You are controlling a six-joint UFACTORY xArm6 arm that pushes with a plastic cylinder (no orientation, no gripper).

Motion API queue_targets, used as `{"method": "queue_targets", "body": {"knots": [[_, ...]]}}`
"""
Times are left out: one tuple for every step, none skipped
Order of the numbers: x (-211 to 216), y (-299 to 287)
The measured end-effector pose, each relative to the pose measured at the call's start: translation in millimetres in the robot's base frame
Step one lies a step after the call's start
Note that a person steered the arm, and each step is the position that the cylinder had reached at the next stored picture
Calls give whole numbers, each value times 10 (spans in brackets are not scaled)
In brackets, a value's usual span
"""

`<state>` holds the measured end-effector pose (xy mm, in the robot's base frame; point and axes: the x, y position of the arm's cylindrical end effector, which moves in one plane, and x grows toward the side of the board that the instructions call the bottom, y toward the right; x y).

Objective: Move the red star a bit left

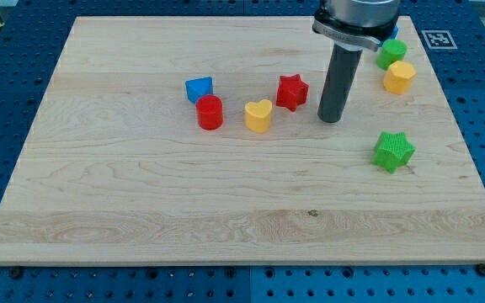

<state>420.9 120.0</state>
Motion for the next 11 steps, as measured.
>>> {"method": "queue_targets", "body": {"knots": [[-160,-20],[-245,-79],[-365,-153],[-431,-228],[-426,-290],[-426,-354],[-426,-356],[-426,-364],[-426,-391],[-426,-470],[-419,-518]]}}
